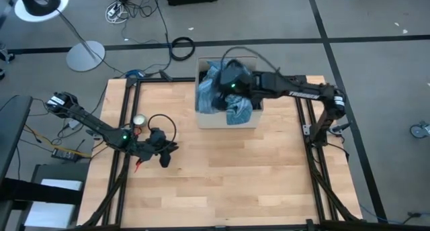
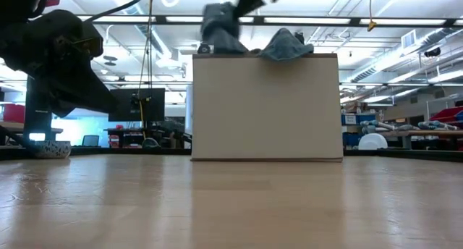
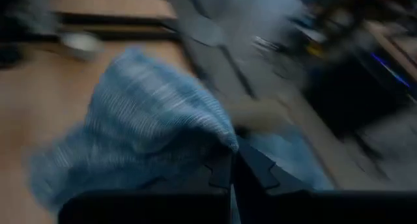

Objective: Sort clothes
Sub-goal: Put the blue patterned cloth into the laundry bin

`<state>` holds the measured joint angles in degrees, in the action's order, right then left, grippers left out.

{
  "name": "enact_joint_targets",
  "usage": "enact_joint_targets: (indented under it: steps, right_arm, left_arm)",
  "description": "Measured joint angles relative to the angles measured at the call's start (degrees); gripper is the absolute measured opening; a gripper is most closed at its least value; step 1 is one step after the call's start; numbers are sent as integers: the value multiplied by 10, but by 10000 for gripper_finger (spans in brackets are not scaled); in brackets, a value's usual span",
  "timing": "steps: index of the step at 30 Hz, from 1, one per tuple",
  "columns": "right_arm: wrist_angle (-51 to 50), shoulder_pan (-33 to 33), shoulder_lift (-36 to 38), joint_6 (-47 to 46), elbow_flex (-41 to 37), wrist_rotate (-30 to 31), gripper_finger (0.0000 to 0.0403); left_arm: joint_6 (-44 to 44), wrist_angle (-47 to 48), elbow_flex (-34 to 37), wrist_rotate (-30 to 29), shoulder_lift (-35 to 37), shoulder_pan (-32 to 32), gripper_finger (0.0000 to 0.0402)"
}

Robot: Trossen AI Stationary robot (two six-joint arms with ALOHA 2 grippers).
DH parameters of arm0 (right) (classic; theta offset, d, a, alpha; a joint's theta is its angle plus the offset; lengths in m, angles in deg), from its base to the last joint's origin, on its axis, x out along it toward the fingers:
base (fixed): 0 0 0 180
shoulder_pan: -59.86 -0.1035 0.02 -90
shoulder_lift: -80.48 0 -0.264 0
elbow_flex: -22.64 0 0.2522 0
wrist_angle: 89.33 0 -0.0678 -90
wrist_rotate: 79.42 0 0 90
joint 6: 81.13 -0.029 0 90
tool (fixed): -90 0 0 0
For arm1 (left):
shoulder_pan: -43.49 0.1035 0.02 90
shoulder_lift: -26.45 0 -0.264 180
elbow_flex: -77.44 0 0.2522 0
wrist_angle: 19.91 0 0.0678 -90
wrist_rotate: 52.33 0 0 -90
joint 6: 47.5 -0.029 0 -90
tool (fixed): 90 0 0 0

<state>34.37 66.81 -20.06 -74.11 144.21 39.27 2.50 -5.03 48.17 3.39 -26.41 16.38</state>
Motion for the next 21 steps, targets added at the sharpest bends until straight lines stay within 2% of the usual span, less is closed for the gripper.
enact_joint_targets:
  steps: [3,8,10,14,17,21]
  right_arm:
    - [-60,15,23,-51,0,55,3]
    - [-131,58,40,-166,0,57,2]
    - [-164,81,34,-208,0,33,2]
    - [-213,125,-7,-264,1,-67,1]
    - [-207,147,-54,-241,1,-141,4]
    - [-172,165,-124,-200,1,-200,21]
  left_arm:
    - [0,0,0,0,0,0,101]
    - [0,5,0,-7,0,0,101]
    - [-1,5,0,-9,0,0,101]
    - [-2,5,0,-10,0,0,101]
    - [-2,5,0,-10,0,0,101]
    - [-2,5,0,-10,0,0,101]
